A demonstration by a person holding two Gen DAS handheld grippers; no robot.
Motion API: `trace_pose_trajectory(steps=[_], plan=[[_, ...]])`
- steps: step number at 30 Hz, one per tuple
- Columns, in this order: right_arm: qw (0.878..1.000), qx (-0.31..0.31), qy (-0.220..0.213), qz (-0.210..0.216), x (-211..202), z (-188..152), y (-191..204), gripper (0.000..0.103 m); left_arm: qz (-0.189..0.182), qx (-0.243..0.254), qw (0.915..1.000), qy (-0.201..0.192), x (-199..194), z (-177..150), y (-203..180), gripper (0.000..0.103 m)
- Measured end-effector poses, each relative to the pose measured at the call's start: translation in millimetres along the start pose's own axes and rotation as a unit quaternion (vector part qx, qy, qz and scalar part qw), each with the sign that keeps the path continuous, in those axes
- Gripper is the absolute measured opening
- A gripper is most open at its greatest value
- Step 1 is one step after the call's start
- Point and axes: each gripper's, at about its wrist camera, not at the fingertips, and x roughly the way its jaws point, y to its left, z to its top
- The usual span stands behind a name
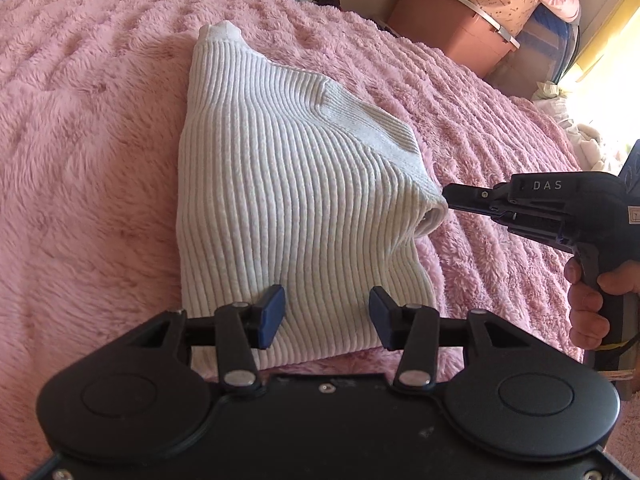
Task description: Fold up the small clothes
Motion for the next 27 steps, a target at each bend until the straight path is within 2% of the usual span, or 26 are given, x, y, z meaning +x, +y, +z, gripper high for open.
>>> trace_pose_trajectory(steps=[1, 3, 4, 8, 10, 14, 16, 18, 20, 21, 23, 25, 26, 27], plan=[[1.0, -0.005, 0.005, -0.011, 3, 0, -4, 0.001, 0.0, 0.002, 1.0, 0.001, 1, 0, 0, 0.049], [0.999, 0.024, 0.022, 0.004, 7, -3, -17, 0.001, 0.001, 0.01, 1.0, -0.002, 0, 0, -3, 0.049], [0.999, 0.026, 0.017, 0.008, 6, -5, -20, 0.001, 0.0, 0.01, 0.9999, -0.003, -1, 0, -4, 0.049], [0.999, 0.017, -0.013, 0.045, -12, -11, -13, 0.004, -0.015, 0.012, 0.9998, -0.008, -8, 1, -7, 0.049], [0.998, 0.004, -0.024, 0.05, -22, -16, -4, 0.004, -0.014, 0.013, 0.9997, -0.012, -12, 1, -8, 0.049], [0.997, -0.003, 0.0, 0.076, -26, -30, 8, 0.005, -0.012, 0.018, 0.9997, -0.009, -17, 0, -8, 0.049], [0.995, 0.009, 0.023, 0.095, -25, -39, 10, 0.012, -0.006, 0.014, 0.9998, -0.011, -19, -3, -7, 0.049], [0.994, 0.009, 0.033, 0.104, -25, -50, 14, 0.029, -0.009, 0.005, 0.9999, -0.011, -20, -6, -4, 0.049], [0.994, -0.014, 0.036, 0.099, -25, -60, 22, 0.041, -0.008, 0.002, 0.9999, -0.01, -21, -8, -3, 0.049], [0.995, -0.029, 0.039, 0.088, -23, -64, 26, 0.042, -0.007, 0.001, 0.9999, -0.01, -22, -9, -2, 0.049], [0.995, -0.048, 0.045, 0.076, -19, -70, 31, 0.04, -0.006, -0.001, 0.9999, -0.009, -22, -9, -1, 0.049], [0.993, -0.057, 0.061, 0.083, -12, -74, 33, 0.015, -0.004, -0.004, 1.0, -0.008, -22, -9, -1, 0.049], [0.993, -0.058, 0.063, 0.08, -10, -75, 34, 0.008, -0.004, -0.004, 1.0, -0.008, -22, -9, -1, 0.049], [0.994, -0.06, 0.064, 0.072, -9, -76, 34, 0.008, -0.004, -0.005, 0.9999, -0.008, -22, -9, -1, 0.049]])
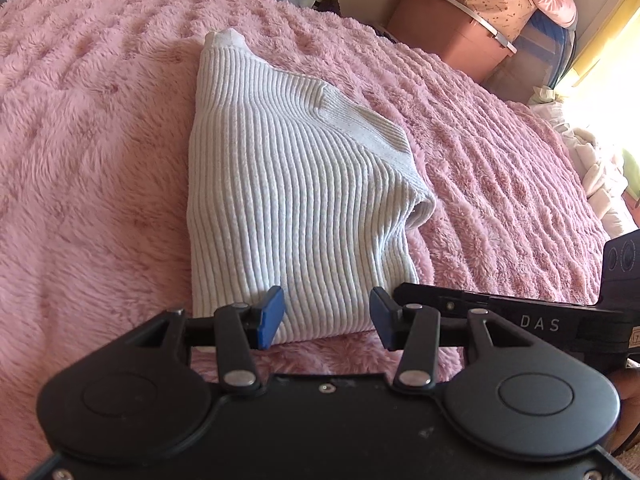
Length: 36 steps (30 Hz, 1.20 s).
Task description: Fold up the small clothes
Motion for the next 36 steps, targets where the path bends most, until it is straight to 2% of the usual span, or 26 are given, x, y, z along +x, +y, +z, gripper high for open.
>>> trace_pose_trajectory(steps=[3, 5, 11, 15, 17, 21, 24, 25, 27, 28, 31, 36], plan=[[1.0, 0.009, -0.008, -0.003, -6, 0, -3, 0.008, -0.003, 0.0, 1.0, -0.006, -3, 1, -1, 0.049], [1.0, 0.015, -0.013, -0.021, -9, 0, -8, 0.007, 0.0, 0.005, 0.9999, -0.009, -3, 2, -2, 0.05], [0.998, 0.053, 0.004, -0.028, 7, -11, -27, 0.007, 0.006, -0.005, 0.9999, 0.015, 17, -4, 10, 0.05], [0.998, 0.062, 0.004, -0.017, 4, -10, -27, 0.01, -0.01, -0.01, 0.9999, 0.008, 7, 4, 9, 0.05], [0.998, 0.06, -0.008, -0.004, -9, -4, -21, 0.013, -0.013, 0.0, 0.9999, -0.009, -4, 13, 4, 0.05], [0.998, 0.009, -0.061, 0.002, -35, 29, 3, 0.013, -0.007, 0.011, 0.9986, -0.052, -18, 41, 3, 0.05], [0.995, -0.051, -0.086, 0.003, -30, 69, 16, 0.014, 0.009, 0.014, 0.9973, -0.072, -15, 65, 5, 0.05], [0.993, -0.076, -0.089, -0.005, -24, 83, 20, 0.017, 0.009, 0.013, 0.997, -0.075, -13, 72, 7, 0.05], [0.986, -0.131, -0.098, -0.027, -7, 112, 22, 0.04, 0.011, 0.01, 0.997, -0.076, -6, 84, 10, 0.051], [0.982, -0.157, -0.101, -0.039, 3, 125, 25, 0.045, 0.016, 0.01, 0.9969, -0.076, -3, 88, 11, 0.051], [0.972, -0.213, -0.076, -0.067, 37, 157, 24, 0.045, 0.021, 0.007, 0.9975, -0.068, 13, 98, 16, 0.051], [0.974, -0.212, -0.015, -0.076, 87, 186, 7, 0.042, 0.02, 0.001, 0.9982, -0.057, 30, 101, 25, 0.051]])
